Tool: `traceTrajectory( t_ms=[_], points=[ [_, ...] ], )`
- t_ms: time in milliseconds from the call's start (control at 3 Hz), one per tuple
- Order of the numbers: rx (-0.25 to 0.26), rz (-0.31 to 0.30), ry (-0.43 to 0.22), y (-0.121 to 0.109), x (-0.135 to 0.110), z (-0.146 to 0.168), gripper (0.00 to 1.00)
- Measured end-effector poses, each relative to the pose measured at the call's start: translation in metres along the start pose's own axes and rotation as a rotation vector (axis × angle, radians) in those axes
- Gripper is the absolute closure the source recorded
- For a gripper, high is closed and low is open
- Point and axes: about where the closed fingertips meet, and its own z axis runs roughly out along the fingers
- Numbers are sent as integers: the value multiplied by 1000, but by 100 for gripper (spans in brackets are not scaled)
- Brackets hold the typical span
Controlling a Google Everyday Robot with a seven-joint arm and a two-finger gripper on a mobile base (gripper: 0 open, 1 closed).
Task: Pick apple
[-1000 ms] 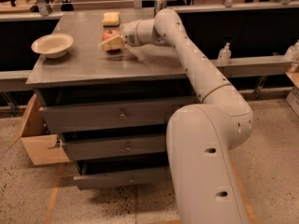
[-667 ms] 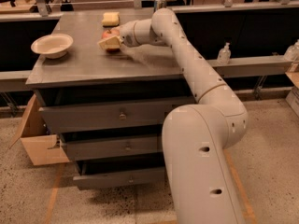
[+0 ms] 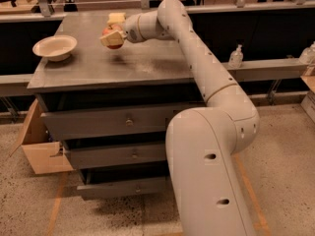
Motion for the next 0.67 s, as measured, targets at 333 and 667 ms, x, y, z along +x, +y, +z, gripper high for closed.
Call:
traceTrajectory(
  t_ms=[333, 667],
  points=[
    [41, -49, -60, 3, -53, -28, 100],
    [41, -49, -59, 3, -53, -28, 100]
  ],
)
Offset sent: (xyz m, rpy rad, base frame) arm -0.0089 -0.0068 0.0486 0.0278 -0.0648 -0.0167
